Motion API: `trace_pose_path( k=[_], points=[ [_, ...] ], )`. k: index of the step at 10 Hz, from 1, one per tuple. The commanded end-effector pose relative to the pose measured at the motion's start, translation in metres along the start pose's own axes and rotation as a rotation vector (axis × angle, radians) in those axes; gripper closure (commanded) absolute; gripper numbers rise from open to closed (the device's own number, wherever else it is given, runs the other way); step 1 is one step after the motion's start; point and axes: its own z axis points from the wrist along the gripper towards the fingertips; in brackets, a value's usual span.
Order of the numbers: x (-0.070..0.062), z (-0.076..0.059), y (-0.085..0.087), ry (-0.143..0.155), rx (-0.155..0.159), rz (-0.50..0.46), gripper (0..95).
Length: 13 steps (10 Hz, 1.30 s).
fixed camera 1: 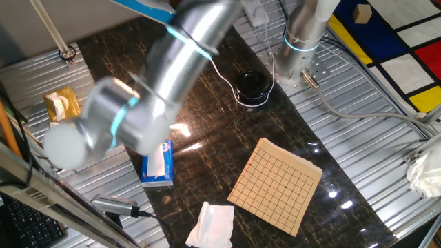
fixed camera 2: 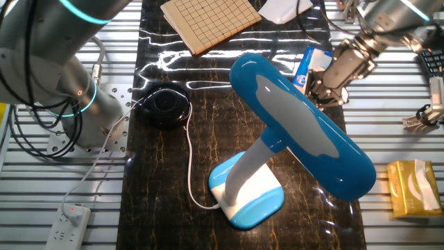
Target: Turn off the desk lamp by pressing the button
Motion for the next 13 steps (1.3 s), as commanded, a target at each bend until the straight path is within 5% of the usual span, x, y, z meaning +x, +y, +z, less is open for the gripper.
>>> trace_pose_path(
  k=[1,5,13],
  points=[
    [0.003,0.009,0.006,0.034,0.144,0.070,95.0],
    [0.012,0.019,-0.005,-0.034,0.186,0.056,95.0],
    [0.027,0.053,-0.023,-0.062,0.236,0.006,95.0]
  ],
)
